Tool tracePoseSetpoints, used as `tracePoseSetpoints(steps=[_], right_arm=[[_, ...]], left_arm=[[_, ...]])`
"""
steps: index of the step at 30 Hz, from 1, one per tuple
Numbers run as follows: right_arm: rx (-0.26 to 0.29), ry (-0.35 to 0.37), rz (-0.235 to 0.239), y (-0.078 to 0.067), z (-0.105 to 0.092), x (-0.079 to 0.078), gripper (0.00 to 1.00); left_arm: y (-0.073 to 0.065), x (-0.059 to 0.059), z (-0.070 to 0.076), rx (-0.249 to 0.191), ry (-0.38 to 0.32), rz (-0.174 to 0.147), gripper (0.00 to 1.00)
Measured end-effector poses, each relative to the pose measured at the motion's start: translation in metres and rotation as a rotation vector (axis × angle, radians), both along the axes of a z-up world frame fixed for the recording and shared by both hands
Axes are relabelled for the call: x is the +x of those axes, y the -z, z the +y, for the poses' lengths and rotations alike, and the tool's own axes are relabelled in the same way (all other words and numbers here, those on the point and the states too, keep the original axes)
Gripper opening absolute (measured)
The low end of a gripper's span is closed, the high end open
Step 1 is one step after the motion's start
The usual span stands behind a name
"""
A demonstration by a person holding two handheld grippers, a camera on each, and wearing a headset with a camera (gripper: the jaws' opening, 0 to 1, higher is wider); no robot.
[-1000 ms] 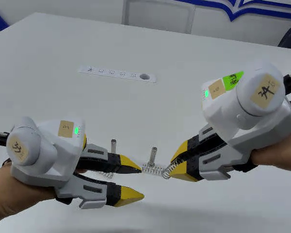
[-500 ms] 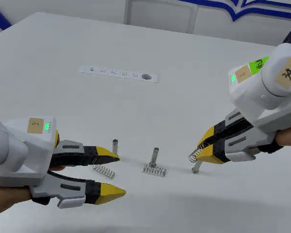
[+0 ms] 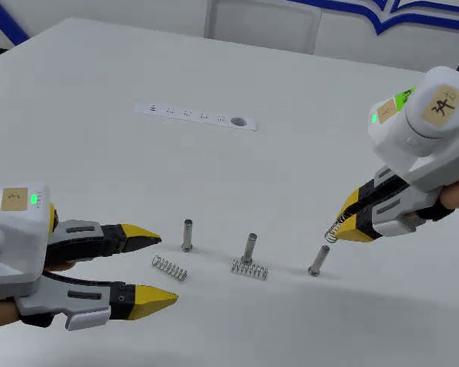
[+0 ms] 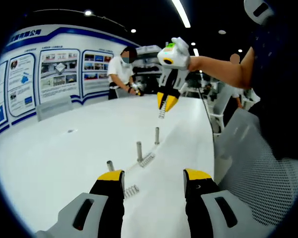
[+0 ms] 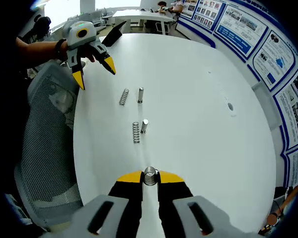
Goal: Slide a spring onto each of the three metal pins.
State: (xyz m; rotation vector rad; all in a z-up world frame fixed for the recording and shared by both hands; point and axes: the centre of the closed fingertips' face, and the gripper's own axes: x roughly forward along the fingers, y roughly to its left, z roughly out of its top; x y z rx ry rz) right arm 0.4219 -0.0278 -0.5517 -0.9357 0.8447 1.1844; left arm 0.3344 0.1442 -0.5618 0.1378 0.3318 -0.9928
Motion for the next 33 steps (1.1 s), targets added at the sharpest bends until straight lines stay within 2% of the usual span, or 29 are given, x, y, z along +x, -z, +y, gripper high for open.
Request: tracePoseSetpoints(steps=[5, 14, 26, 33], right_arm=[[-0.02, 0.008, 0.024, 0.011, -0.001, 0.006, 0.12], [-0.036, 0.014, 0.053, 0.022, -0.001, 0.008, 0.12], [-0.055, 0.02, 0.063, 0.034, -0.003, 0.012, 0.12], [-0.058, 0.033, 0.078, 0.046, -0.003, 0.013, 0.12]], left_arm=[[0.001, 0.0, 0.003, -0.01, -0.021, 0.001, 0.51], [0.002, -0.001, 0.003, -0.015, -0.031, 0.005, 0.52], [0.004, -0.002, 0.005, -0.015, -0.04, 0.009, 0.53], [0.005, -0.002, 0.006, -0.012, -0.041, 0.01, 0.52]])
